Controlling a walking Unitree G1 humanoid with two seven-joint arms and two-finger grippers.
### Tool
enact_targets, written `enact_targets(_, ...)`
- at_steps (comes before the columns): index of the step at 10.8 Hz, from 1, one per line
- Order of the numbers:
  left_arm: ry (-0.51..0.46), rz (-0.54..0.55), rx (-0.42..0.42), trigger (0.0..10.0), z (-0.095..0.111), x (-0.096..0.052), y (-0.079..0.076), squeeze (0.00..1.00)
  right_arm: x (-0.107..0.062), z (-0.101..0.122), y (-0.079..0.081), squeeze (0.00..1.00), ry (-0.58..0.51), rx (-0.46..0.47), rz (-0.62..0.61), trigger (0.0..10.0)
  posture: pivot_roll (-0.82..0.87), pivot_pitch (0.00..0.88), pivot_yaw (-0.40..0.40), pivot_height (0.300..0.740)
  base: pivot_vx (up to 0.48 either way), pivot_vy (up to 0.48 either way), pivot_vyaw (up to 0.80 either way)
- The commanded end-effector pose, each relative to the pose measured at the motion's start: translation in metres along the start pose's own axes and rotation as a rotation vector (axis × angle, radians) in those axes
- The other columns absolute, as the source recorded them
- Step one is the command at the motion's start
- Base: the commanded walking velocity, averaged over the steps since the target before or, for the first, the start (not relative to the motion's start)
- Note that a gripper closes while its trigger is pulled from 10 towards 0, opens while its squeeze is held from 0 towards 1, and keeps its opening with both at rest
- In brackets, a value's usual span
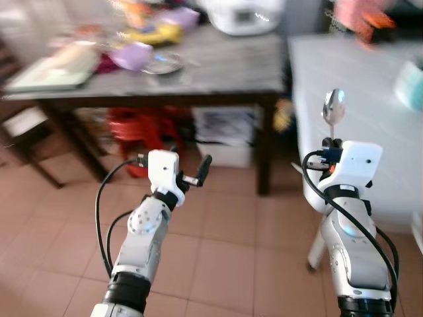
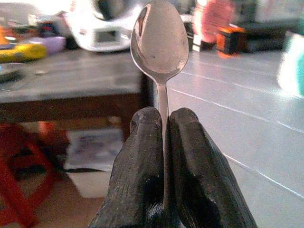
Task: Setting the table
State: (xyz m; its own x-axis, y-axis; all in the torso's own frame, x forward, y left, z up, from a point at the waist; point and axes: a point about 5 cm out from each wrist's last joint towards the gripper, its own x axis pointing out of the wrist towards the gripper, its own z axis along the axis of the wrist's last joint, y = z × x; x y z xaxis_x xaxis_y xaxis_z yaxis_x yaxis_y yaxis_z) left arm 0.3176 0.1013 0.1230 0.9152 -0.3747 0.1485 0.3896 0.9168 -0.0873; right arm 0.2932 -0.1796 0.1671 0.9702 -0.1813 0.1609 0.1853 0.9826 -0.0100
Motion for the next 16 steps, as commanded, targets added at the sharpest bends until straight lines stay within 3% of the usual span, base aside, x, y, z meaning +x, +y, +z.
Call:
enact_targets(1, 0.009, 0.036, 0.016, 10.0, -0.0009, -0.0066, 0.0127, 0.0, -0.0012, 0.0047, 0.0098, 0.0, -0.022, 0.023, 0.028, 10.0, -0.15, 0.085, 0.128, 0.74, 0.36, 0.0, 0.5)
enact_targets(16, 0.016, 0.017, 0.016, 10.0, -0.002, -0.005, 0.009, 0.0, -0.002, 0.0026, 0.0106, 0.0, -0.01, 0.064, 0.029, 10.0, -0.15, 0.084, 0.13, 0.74, 0.301, 0.0, 0.0)
